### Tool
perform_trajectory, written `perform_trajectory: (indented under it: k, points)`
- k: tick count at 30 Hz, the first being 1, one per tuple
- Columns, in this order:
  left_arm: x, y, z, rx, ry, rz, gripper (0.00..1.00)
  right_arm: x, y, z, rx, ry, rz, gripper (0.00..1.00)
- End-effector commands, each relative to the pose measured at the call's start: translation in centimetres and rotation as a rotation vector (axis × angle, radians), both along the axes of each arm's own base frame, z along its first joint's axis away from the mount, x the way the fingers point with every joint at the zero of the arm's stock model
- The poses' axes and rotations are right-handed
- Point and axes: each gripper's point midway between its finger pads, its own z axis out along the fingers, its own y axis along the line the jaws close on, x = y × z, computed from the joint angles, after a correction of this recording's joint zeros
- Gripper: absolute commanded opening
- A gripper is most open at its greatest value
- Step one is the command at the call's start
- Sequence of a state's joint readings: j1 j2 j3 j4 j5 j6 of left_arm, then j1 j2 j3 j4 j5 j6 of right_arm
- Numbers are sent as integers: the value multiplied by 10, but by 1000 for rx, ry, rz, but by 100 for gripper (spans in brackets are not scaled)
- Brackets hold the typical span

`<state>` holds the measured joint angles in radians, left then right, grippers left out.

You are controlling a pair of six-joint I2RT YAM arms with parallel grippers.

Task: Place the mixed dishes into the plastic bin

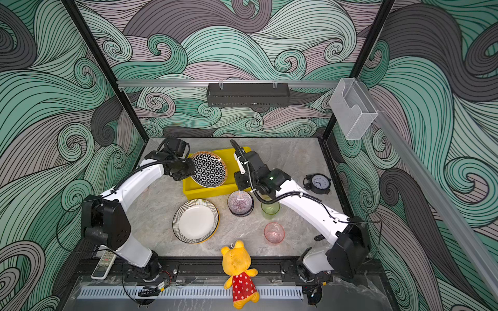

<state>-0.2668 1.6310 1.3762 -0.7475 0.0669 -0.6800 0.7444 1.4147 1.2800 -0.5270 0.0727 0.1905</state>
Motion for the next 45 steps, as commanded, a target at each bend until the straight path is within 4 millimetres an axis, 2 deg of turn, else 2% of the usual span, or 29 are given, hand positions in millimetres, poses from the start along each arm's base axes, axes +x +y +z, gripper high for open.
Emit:
perform_trajectory:
  k: [1,8,15,25,37,45]
  points:
    - [31,-14,45,-50,-162,-27,0,2,-7,10,0,-32,-15,42]
    - [37,-22,15,-70,-70,-37,0,0,-2,10,24,-10,-11,42]
    - [42,-25,-1,-68,-45,-39,0,-3,-5,12,28,-5,-12,42]
    - [39,-10,-29,18,1,-10,0,-8,-4,10,54,27,-15,43]
    - [41,-4,-53,52,57,18,0,-11,0,8,77,53,-12,44]
    - [37,4,-73,97,159,43,2,-11,2,6,84,64,-13,45]
